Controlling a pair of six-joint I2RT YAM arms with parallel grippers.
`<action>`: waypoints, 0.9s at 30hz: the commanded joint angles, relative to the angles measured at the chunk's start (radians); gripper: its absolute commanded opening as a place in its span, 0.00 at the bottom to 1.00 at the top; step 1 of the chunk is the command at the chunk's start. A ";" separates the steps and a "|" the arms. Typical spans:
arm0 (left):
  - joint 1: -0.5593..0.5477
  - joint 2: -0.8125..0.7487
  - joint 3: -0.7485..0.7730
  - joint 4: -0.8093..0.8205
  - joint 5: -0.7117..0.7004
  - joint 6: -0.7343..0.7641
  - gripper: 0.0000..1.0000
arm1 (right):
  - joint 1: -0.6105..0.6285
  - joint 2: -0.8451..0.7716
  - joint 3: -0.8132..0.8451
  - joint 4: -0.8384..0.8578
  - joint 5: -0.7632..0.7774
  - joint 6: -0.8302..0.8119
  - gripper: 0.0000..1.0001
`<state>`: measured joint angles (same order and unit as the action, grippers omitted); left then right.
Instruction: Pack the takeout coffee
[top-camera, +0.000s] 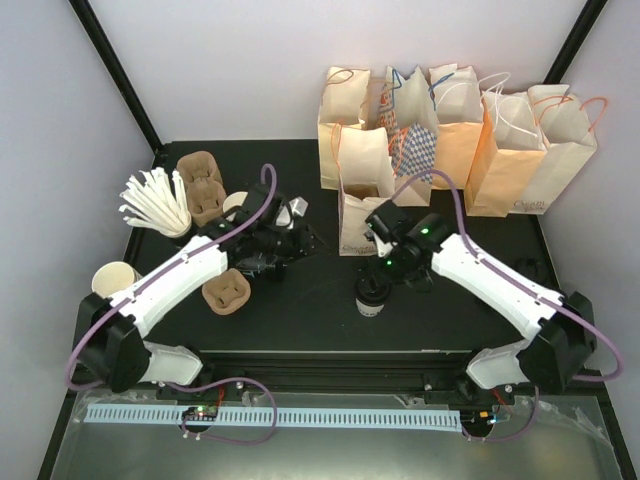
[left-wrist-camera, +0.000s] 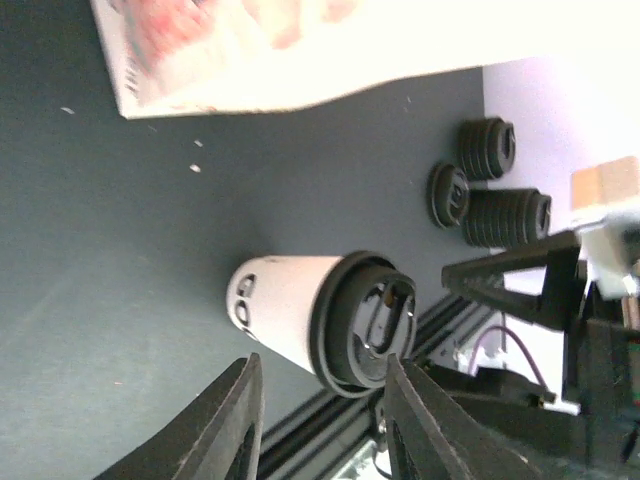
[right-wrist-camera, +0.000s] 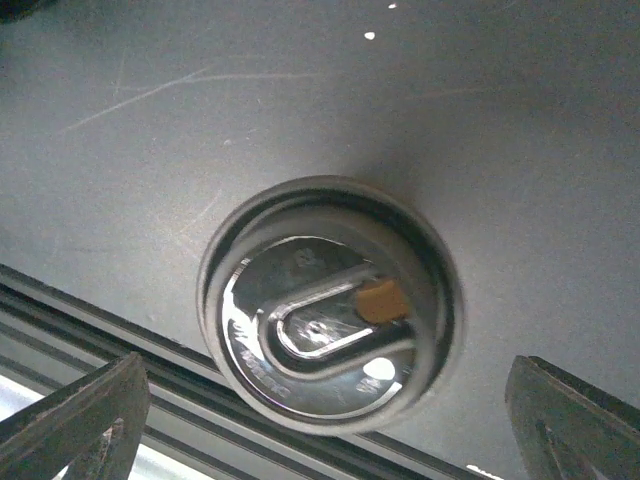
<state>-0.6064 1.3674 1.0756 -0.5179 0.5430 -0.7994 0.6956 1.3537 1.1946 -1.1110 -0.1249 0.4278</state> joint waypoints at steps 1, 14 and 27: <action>0.049 -0.071 0.001 -0.105 -0.123 0.099 0.38 | 0.097 0.082 0.065 -0.041 0.137 0.088 1.00; 0.116 -0.192 -0.033 -0.102 -0.175 0.138 0.42 | 0.142 0.162 0.083 -0.060 0.175 0.127 0.87; 0.135 -0.203 -0.045 -0.107 -0.167 0.140 0.43 | 0.161 0.198 0.090 -0.054 0.197 0.115 0.82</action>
<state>-0.4828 1.1908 1.0370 -0.6102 0.3885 -0.6792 0.8471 1.5394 1.2617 -1.1675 0.0486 0.5381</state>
